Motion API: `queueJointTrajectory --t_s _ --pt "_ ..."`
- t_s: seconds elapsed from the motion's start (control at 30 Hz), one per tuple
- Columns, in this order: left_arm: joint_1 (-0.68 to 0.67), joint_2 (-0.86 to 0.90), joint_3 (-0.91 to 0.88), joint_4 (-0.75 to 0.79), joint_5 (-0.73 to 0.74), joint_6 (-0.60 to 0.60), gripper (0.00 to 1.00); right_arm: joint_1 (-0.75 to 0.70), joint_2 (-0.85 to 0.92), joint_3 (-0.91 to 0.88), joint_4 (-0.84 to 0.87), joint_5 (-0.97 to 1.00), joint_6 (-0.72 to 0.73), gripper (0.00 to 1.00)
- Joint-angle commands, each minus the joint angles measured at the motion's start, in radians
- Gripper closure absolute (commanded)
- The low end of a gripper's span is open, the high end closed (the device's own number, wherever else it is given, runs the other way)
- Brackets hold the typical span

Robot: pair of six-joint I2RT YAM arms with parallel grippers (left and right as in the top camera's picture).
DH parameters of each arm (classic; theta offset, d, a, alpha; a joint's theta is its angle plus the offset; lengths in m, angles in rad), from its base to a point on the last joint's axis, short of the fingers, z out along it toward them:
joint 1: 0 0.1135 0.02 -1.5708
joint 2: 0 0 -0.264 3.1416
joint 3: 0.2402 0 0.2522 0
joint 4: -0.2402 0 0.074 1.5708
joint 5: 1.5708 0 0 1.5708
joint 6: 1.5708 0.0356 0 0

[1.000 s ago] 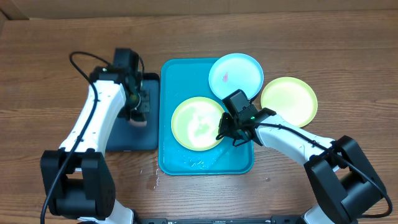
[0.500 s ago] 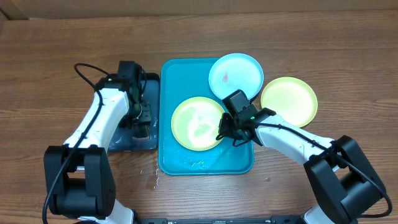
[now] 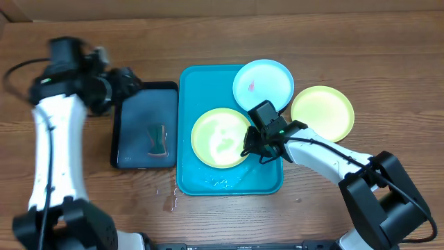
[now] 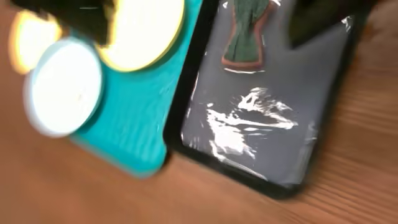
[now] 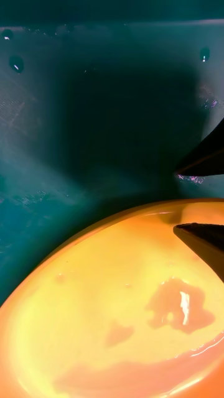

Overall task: Clean dirty plates on tray and stack at the side
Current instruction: 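Release the sponge and raise the left gripper away to the left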

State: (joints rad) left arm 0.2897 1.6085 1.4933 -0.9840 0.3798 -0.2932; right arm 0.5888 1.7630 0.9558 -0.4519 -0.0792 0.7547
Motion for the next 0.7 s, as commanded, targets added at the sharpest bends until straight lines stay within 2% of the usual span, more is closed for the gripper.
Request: queueJointTrajectory --t_s 0.0,0.1,0.3,0.43,0.67 --pt "0.111 -0.040 0.022 -0.020 0.090 -0.072 0.00 0.003 0.019 0.011 0.002 -0.001 0.001 0.78" --pt "0.177 -0.038 0.021 -0.069 0.083 -0.074 0.00 0.009 0.021 0.011 0.006 -0.001 0.001 0.96" --pt "0.220 -0.036 0.021 -0.076 -0.005 -0.074 0.00 0.011 0.020 0.014 0.013 -0.006 0.000 0.96" --pt "0.220 -0.036 0.021 -0.077 -0.086 -0.074 0.00 -0.024 -0.008 0.052 -0.011 -0.093 -0.001 0.96" --pt "0.220 -0.035 0.021 -0.077 -0.102 -0.074 0.00 -0.076 -0.078 0.244 -0.194 -0.120 -0.027 0.96"
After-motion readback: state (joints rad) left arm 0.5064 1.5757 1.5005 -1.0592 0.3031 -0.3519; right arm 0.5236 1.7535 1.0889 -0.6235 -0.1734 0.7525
